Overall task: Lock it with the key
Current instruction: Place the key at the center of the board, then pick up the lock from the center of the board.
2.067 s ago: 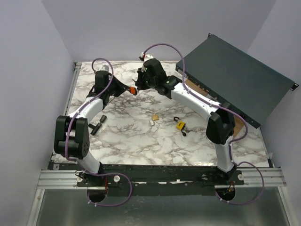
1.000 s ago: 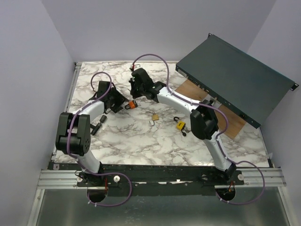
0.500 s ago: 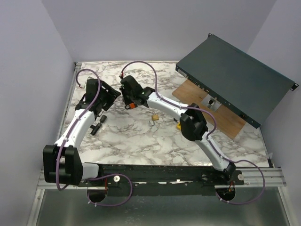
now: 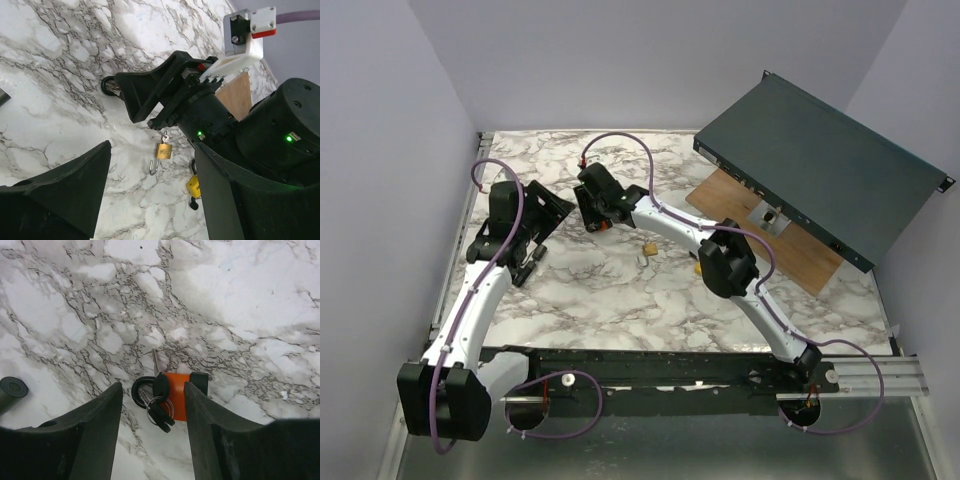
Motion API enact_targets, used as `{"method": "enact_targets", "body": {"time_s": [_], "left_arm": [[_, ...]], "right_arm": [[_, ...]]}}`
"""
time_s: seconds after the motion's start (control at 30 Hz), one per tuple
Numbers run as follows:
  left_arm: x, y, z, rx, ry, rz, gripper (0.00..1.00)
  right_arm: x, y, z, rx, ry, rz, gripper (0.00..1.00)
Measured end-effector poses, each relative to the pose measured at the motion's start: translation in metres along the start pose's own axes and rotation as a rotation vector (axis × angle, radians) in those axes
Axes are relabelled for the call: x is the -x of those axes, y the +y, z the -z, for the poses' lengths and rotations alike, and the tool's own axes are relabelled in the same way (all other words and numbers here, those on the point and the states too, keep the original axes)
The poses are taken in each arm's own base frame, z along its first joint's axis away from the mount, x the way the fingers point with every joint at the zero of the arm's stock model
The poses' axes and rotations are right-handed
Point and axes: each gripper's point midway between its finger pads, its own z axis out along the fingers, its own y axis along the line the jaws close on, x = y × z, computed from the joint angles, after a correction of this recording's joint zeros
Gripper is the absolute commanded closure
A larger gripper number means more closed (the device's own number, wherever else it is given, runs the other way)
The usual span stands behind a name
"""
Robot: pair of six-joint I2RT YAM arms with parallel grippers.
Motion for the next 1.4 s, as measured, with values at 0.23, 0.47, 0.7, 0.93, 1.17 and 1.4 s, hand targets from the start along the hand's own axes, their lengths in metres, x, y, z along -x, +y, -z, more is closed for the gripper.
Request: {"method": "enact_targets", "body": {"time_s": [0.23,0.47,0.7,0.93,1.17,1.4], "left_arm": [[-0.003,-0.008,0.012,-0.046,0.016,-0.025,0.33],[-0.009,-0.019,0.027,-0.107,0.04,-0.066,0.33],[-0.019,-0.026,0.042,-0.165,0.061,-0.109,0.33],[-0.032,-0.022,0.043,-0.17,0.102,-0.124,0.33],[-0.034,-0.022,0.045,-0.176,0.107,-0.136,0.33],[-0.038,-0.021,0.044,-0.173,0.12,-0.138,0.33]], "right_arm": [[-0.003,-0.004,0.006,-0.014,0.012,-0.004,0.31],[-0.023,-0.036,0.077,-0.11,0.057,-0.055,0.31],[-0.056,-0.071,0.135,-0.199,0.053,-0.129,0.33],[-0.089,-0.088,0.123,-0.272,0.109,-0.115,0.34],[-0.105,-0.095,0.102,-0.298,0.133,-0.105,0.41],[-0.114,-0.104,0.094,-0.313,0.141,-0.11,0.45]]}}
